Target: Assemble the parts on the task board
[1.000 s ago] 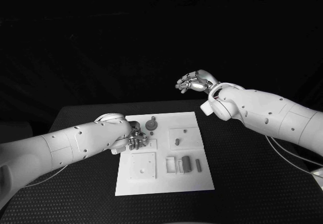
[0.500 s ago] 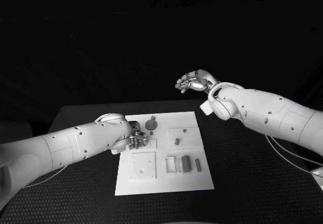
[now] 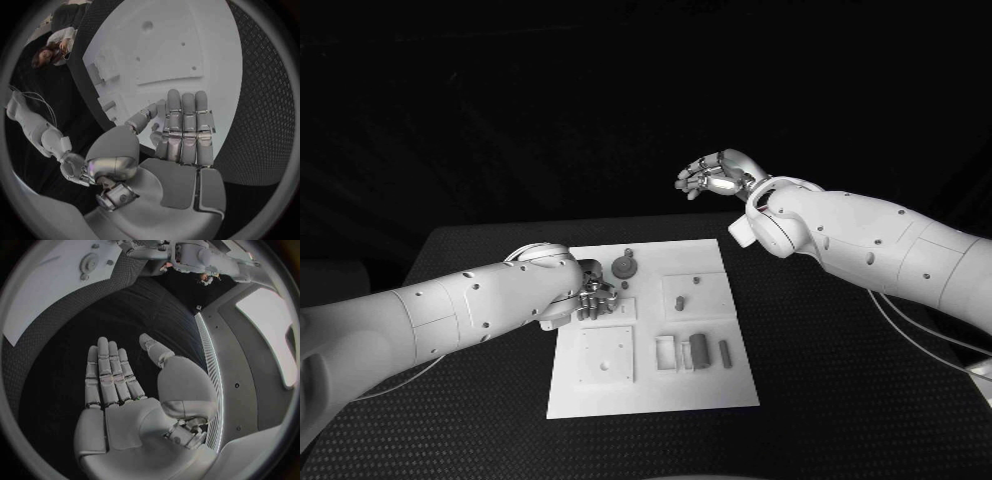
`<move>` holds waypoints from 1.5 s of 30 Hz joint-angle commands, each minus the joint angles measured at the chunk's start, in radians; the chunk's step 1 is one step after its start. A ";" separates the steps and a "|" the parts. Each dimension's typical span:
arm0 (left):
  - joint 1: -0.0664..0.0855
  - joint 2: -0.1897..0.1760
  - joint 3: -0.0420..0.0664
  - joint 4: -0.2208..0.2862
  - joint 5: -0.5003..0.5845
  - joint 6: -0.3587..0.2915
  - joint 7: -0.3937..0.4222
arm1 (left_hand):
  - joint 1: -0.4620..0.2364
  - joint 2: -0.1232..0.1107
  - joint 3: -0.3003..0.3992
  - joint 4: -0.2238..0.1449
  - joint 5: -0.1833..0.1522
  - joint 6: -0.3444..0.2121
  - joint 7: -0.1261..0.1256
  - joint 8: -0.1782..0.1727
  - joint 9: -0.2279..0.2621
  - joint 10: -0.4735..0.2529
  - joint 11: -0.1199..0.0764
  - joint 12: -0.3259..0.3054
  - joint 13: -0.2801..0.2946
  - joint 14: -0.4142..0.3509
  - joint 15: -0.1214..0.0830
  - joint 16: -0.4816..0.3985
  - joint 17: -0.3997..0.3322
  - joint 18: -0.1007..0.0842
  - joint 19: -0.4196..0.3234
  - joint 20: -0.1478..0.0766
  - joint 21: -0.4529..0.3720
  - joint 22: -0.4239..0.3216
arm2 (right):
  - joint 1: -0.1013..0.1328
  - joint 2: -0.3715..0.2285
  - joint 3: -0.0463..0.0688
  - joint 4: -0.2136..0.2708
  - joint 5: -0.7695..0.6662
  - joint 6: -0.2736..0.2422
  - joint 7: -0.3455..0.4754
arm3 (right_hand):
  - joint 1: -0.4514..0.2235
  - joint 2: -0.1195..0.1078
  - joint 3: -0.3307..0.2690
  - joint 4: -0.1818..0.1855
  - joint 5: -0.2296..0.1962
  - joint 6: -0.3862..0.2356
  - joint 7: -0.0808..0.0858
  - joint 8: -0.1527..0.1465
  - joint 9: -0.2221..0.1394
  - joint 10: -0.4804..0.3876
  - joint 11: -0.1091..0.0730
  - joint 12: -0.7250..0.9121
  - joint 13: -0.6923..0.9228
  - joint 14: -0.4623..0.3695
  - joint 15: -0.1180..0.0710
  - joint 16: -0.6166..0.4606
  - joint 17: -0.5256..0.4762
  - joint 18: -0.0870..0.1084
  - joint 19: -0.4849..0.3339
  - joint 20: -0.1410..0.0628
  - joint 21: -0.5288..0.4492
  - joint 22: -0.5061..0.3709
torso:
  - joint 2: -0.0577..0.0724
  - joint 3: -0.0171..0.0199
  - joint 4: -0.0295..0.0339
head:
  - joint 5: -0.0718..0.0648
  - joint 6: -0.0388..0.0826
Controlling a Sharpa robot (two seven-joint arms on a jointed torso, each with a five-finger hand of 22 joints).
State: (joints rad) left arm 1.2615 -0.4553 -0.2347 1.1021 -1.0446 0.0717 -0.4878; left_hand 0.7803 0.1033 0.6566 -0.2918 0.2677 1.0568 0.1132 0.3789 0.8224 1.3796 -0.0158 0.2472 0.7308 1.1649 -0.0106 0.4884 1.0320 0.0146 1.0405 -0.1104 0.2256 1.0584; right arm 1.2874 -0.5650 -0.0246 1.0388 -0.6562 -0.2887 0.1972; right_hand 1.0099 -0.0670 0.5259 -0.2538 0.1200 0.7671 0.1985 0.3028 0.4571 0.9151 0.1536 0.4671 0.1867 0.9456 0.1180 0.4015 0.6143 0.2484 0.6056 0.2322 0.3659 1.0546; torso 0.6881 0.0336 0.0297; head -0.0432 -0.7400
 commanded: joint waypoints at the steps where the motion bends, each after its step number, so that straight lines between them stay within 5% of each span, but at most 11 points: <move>1: -0.008 0.006 -0.004 0.004 -0.002 0.006 0.003 | -0.015 0.011 -0.004 0.013 -0.020 0.083 -0.076 -0.001 0.003 -0.002 -0.001 0.007 0.002 0.000 0.000 0.008 -0.004 -0.013 0.007 0.001 -0.003 0.003 | 0.000 0.001 0.001 0.000 0.000 0.015 0.007 | 0.001 0.005 -0.007 -0.001 0.002 0.001 0.007 0.005 -0.002 0.008 0.000 -0.006 -0.001 0.004 -0.001 -0.005 0.001 -0.011 0.000 0.007 -0.004 0.000 | 0.000 0.0005 0.0001 | -0.001 -0.002; 6: -0.008 0.006 -0.004 0.002 -0.002 0.010 0.001 | -0.029 0.008 -0.009 0.020 -0.038 0.083 -0.076 -0.003 0.005 -0.003 -0.001 0.007 0.002 -0.002 -0.001 0.011 -0.008 -0.012 0.008 0.000 -0.005 0.006 | 0.000 0.000 0.001 0.001 0.000 0.018 0.007 | 0.001 0.005 -0.008 -0.002 0.002 0.000 0.007 0.005 -0.002 0.008 0.000 -0.007 -0.002 0.003 0.000 -0.006 0.001 -0.011 -0.001 0.007 -0.005 0.000 | 0.000 0.0002 0.0002 | -0.001 -0.002; 8: -0.008 0.007 -0.004 0.001 -0.002 0.011 0.001 | -0.040 0.005 -0.011 0.033 -0.087 0.084 -0.076 -0.005 0.007 -0.004 -0.001 0.007 0.002 -0.003 -0.001 0.014 -0.012 -0.012 0.008 0.000 -0.009 0.008 | 0.000 0.000 0.001 0.001 0.000 0.018 0.007 | 0.001 0.005 -0.008 -0.002 0.002 0.000 0.007 0.005 -0.002 0.008 0.000 -0.007 -0.002 0.003 0.000 -0.007 0.002 -0.011 -0.001 0.007 -0.006 0.000 | 0.000 0.0002 0.0001 | -0.001 -0.002; 13: -0.008 0.009 -0.004 -0.001 -0.003 0.027 0.000 | -0.041 0.004 -0.010 0.035 -0.090 0.084 -0.076 -0.006 0.007 -0.004 -0.001 0.007 0.002 -0.003 -0.001 0.015 -0.013 -0.012 0.009 0.000 -0.010 0.009 | 0.000 -0.001 0.001 0.001 0.000 0.018 0.007 | 0.001 0.004 -0.009 -0.002 0.002 -0.001 0.008 0.005 -0.003 0.008 0.001 -0.008 -0.003 0.002 0.001 -0.008 0.002 -0.011 -0.002 0.008 -0.007 0.000 | 0.000 -0.0001 0.0006 | -0.001 -0.002; 21: -0.008 0.009 -0.004 -0.005 -0.008 0.029 0.002 | -0.047 0.012 -0.005 0.034 -0.050 0.091 -0.079 -0.006 0.012 0.001 -0.002 0.009 0.003 -0.001 -0.002 0.023 -0.018 -0.012 0.013 -0.001 -0.014 0.015 | 0.000 -0.003 0.001 0.001 0.000 0.020 0.006 | 0.001 0.004 -0.009 -0.001 0.002 -0.001 0.008 0.005 -0.004 0.008 0.001 -0.009 -0.004 0.001 0.001 -0.010 0.003 -0.012 -0.003 0.008 -0.009 0.001 | 0.000 -0.0006 0.0008 | 0.000 -0.003; 26: -0.008 0.009 -0.004 -0.006 -0.008 0.029 0.005 | -0.081 0.024 -0.003 0.016 0.070 0.097 -0.081 -0.009 0.019 0.004 -0.003 0.012 0.005 -0.003 -0.002 0.035 -0.026 -0.012 0.018 -0.002 -0.021 0.026 | 0.000 -0.003 0.001 0.001 0.000 0.023 0.006 | 0.001 0.004 -0.010 -0.001 0.002 -0.001 0.008 0.005 -0.004 0.008 0.001 -0.009 -0.005 0.001 0.002 -0.011 0.003 -0.012 -0.004 0.008 -0.009 0.001 | 0.000 -0.0007 0.0007 | 0.000 -0.003; 45: -0.011 0.006 -0.004 0.000 -0.070 0.033 0.008 | -0.056 0.024 0.013 0.003 0.105 0.116 -0.090 -0.001 0.031 0.023 -0.010 0.024 0.011 0.011 -0.008 0.056 -0.029 -0.008 0.035 -0.007 -0.018 0.043 | -0.001 -0.005 0.001 -0.001 0.000 0.027 0.007 | 0.000 0.004 -0.010 0.000 0.002 -0.001 0.008 0.005 -0.005 0.009 0.001 -0.010 -0.006 0.000 0.002 -0.014 0.004 -0.012 -0.005 0.008 -0.012 0.001 | 0.000 -0.0002 0.0005 | -0.001 -0.008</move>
State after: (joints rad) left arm 1.2579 -0.4492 -0.2348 1.1004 -1.0974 0.0850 -0.4819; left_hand 0.7024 0.1137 0.6644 -0.2891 0.3686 1.0845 0.1066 0.3747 0.8522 1.4012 -0.0228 0.2663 0.7404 1.1703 -0.0160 0.5412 1.0039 0.0147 1.0672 -0.1160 0.2060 1.0999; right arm 1.2868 -0.5698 -0.0247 1.0380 -0.6562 -0.2769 0.1968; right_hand 1.0099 -0.0671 0.5204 -0.2537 0.1200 0.7671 0.1984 0.3027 0.4535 0.9150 0.1536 0.4633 0.1814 0.9455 0.1179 0.3940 0.6170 0.2483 0.6018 0.2359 0.3582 1.0546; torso 0.6879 0.0333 0.0304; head -0.0436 -0.7471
